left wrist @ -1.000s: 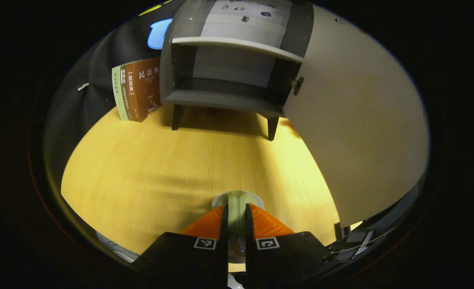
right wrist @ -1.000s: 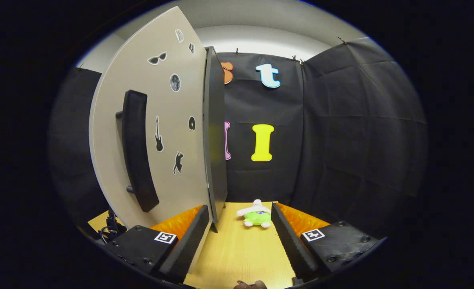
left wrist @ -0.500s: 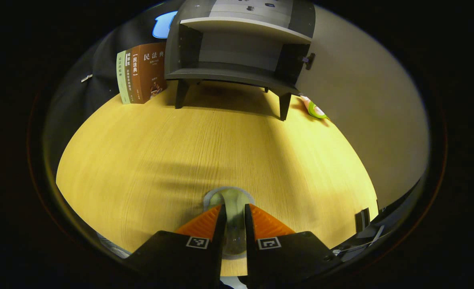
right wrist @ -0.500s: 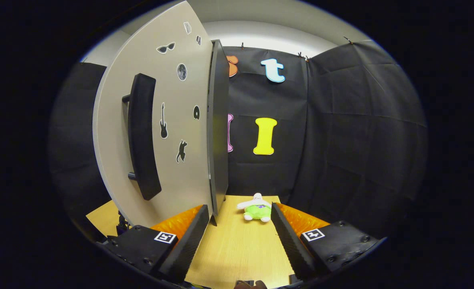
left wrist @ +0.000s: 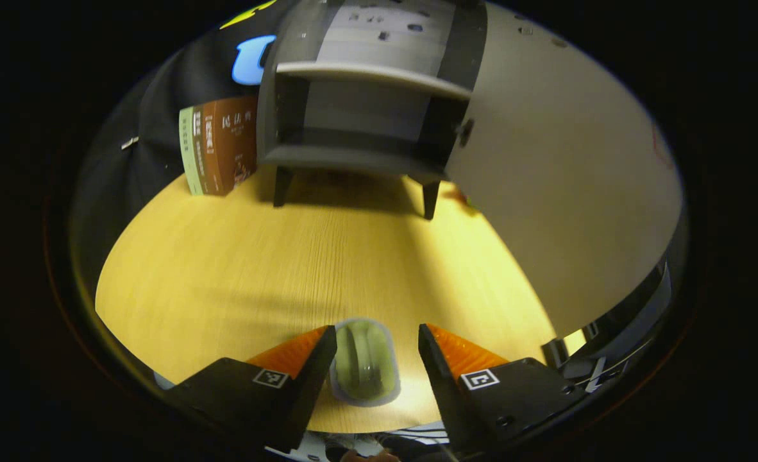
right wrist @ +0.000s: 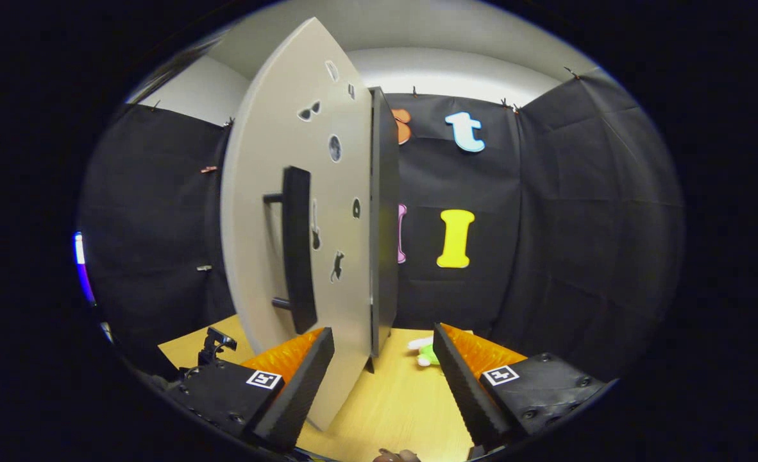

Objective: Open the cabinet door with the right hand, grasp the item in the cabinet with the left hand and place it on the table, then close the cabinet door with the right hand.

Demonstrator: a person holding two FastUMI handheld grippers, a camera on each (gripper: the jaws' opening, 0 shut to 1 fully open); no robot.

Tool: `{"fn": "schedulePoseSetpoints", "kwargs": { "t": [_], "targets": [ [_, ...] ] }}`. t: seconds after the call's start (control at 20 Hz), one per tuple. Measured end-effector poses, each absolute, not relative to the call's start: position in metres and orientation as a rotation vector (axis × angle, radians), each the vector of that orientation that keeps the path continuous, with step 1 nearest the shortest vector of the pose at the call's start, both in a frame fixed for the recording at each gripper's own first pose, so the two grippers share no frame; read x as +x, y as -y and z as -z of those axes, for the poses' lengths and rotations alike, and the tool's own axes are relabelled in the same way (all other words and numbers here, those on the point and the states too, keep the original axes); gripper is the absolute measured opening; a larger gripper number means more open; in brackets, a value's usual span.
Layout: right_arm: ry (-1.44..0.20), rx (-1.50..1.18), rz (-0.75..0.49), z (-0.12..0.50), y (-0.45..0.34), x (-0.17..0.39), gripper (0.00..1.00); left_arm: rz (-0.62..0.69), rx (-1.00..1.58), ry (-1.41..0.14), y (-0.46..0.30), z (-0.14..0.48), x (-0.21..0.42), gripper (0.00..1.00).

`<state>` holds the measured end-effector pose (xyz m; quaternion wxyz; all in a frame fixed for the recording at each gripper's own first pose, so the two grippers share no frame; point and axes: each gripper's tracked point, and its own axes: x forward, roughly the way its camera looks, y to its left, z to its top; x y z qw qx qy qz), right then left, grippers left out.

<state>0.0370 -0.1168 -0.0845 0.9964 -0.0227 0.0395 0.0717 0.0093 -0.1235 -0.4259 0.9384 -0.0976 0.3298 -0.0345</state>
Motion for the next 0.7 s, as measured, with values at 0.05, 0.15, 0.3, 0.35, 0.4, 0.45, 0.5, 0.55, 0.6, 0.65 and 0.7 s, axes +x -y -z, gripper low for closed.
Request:
{"fn": "schedulePoseSetpoints", "kwargs": {
  "t": [0.05, 0.15, 0.3, 0.35, 0.4, 0.45, 0.5, 0.55, 0.6, 0.65, 0.7],
  "targets": [
    [-0.059, -0.029, -0.167, 0.078, 0.109, 0.033, 0.98, 0.088, -0.188, -0.606, 0.123, 0.398, 0.013, 0.84],
    [-0.010, -0.016, -0.198, 0.063, 0.100, 0.032, 0.97, 0.114, -0.155, -0.445, 0.116, 0.332, 0.026, 0.88],
    [0.033, 0.000, -0.233, 0.053, 0.087, 0.036, 0.97, 0.168, -0.182, -0.209, 0.114, 0.229, 0.042, 0.92],
    [0.039, -0.002, -0.237, 0.051, 0.085, 0.038, 0.97, 0.193, -0.199, -0.166, 0.112, 0.201, 0.041, 0.91],
    [0.042, -0.007, -0.241, 0.051, 0.084, 0.041, 0.97, 0.214, -0.203, -0.132, 0.110, 0.181, 0.038, 0.91],
    [0.042, -0.011, -0.246, 0.051, 0.082, 0.044, 0.97, 0.224, -0.187, -0.104, 0.105, 0.159, 0.033, 0.87],
    [0.039, -0.011, -0.253, 0.052, 0.078, 0.047, 1.00, 0.234, -0.158, -0.076, 0.099, 0.141, 0.031, 0.92],
    [0.032, -0.010, -0.268, 0.054, 0.072, 0.049, 1.00, 0.238, -0.126, -0.043, 0.094, 0.125, 0.027, 0.91],
    [0.032, -0.013, -0.274, 0.054, 0.070, 0.050, 1.00, 0.253, -0.095, -0.023, 0.092, 0.113, 0.024, 0.91],
    [0.028, -0.015, -0.279, 0.052, 0.068, 0.050, 0.94, 0.261, -0.070, -0.008, 0.089, 0.103, 0.020, 0.87],
    [0.023, -0.014, -0.287, 0.054, 0.066, 0.053, 1.00, 0.260, -0.057, 0.013, 0.083, 0.093, 0.019, 0.91]
  ]
}}
